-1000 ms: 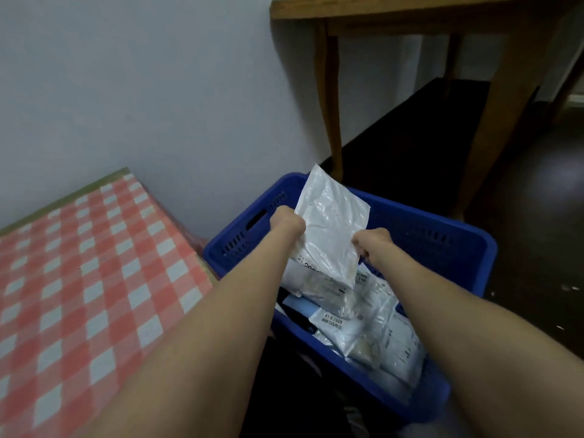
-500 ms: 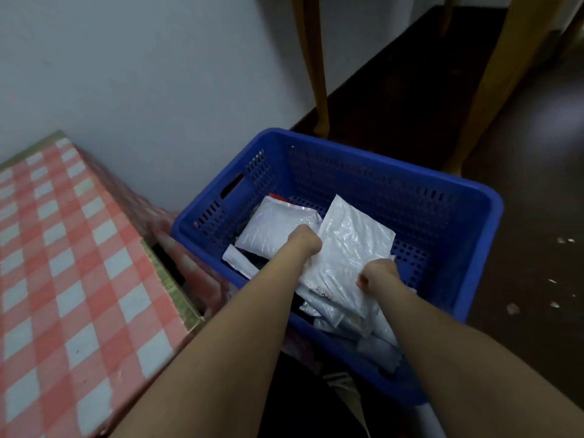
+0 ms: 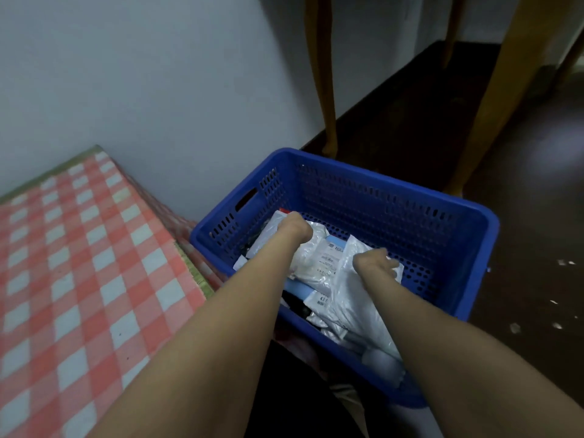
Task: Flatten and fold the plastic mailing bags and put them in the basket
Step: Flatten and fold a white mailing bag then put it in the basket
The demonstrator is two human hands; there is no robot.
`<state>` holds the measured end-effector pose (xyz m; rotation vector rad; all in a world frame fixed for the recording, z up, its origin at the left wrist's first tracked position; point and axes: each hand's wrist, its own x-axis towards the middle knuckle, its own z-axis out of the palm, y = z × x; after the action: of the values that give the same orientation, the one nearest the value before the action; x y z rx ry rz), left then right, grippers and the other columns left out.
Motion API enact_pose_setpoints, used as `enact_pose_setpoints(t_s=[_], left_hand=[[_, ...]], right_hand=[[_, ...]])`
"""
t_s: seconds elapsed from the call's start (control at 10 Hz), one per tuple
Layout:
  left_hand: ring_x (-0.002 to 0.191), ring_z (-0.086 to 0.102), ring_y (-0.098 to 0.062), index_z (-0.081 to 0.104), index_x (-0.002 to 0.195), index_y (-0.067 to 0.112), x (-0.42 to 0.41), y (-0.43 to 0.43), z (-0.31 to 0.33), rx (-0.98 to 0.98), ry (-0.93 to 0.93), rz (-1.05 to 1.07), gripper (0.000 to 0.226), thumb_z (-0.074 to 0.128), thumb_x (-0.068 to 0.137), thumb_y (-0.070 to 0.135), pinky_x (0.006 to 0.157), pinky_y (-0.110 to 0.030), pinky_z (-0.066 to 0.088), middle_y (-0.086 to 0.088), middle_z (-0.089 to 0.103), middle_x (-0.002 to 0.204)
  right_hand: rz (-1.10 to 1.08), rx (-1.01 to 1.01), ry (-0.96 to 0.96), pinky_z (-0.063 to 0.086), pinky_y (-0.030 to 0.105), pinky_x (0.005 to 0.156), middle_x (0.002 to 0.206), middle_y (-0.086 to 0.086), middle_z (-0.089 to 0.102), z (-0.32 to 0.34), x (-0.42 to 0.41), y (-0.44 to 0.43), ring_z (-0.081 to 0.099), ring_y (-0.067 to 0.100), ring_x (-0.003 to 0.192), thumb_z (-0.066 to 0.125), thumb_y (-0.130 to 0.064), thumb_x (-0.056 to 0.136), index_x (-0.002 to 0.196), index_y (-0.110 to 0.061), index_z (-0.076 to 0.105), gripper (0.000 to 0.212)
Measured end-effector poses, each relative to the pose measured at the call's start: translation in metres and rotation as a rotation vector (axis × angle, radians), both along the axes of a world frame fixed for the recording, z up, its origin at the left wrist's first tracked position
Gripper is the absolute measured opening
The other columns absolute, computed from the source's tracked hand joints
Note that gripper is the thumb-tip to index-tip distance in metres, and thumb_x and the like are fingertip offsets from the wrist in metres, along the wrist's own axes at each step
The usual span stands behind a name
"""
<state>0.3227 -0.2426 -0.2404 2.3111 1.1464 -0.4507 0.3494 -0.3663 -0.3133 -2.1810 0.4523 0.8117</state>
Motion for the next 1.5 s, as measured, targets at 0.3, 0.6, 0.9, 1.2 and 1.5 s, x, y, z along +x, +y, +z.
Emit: enact_pose_setpoints(t_s=[0.3, 0.6, 0.9, 1.2, 1.5], left_hand=[[0.120, 0.055, -0.032, 0.050, 0.131, -0.004, -0.070, 0.046, 0.109, 0.176, -0.266, 0.057, 0.040, 0.049, 0.091, 0.001, 0.098, -0.034, 0.044, -0.020, 0.055, 0.133], [0.103, 0.054, -0.029, 0.057, 0.104, 0.013, -0.218, 0.140, 0.172, 0.260, -0.518, 0.396, 0.028, 0.038, 0.091, -0.002, 0.089, -0.032, 0.045, -0.012, 0.053, 0.113], [0.121, 0.054, -0.030, 0.059, 0.123, 0.004, -0.350, 0.268, 0.188, 0.413, -0.547, 0.739, 0.037, 0.046, 0.088, 0.004, 0.097, -0.032, 0.042, -0.015, 0.058, 0.131], [0.130, 0.041, -0.035, 0.040, 0.139, 0.007, -0.425, 0.367, 0.167, 0.405, -0.493, 0.951, 0.048, 0.047, 0.092, 0.017, 0.104, -0.036, 0.036, -0.020, 0.038, 0.142], [0.123, 0.046, -0.036, 0.041, 0.136, 0.008, -0.451, 0.448, 0.133, 0.378, -0.512, 1.067, 0.046, 0.043, 0.091, 0.011, 0.101, -0.038, 0.039, -0.016, 0.035, 0.142]], right_hand=[[0.352, 0.185, -0.476, 0.035, 0.044, 0.105, 0.149, 0.015, 0.024, 0.145, -0.039, 0.084, 0.031, 0.036, 0.133, 0.057, -0.023, 0.089, 0.146, -0.017, 0.028, 0.064], [0.697, 0.341, -0.717, 0.037, 0.038, 0.102, 0.143, 0.012, 0.030, 0.245, -0.156, 0.202, 0.033, 0.031, 0.130, 0.052, -0.020, 0.089, 0.144, -0.022, 0.034, 0.058], [0.985, 0.466, -0.658, 0.035, 0.037, 0.105, 0.146, 0.011, 0.033, 0.262, -0.271, 0.353, 0.032, 0.032, 0.135, 0.058, -0.025, 0.087, 0.143, -0.018, 0.036, 0.061], [1.159, 0.601, -0.478, 0.048, 0.032, 0.087, 0.117, 0.016, 0.064, 0.237, -0.343, 0.473, 0.060, 0.032, 0.111, 0.062, -0.020, 0.085, 0.113, -0.001, 0.064, 0.033], [1.201, 0.668, -0.259, 0.051, 0.037, 0.083, 0.112, 0.019, 0.064, 0.212, -0.389, 0.569, 0.063, 0.031, 0.098, 0.056, -0.010, 0.087, 0.124, 0.003, 0.056, 0.039]])
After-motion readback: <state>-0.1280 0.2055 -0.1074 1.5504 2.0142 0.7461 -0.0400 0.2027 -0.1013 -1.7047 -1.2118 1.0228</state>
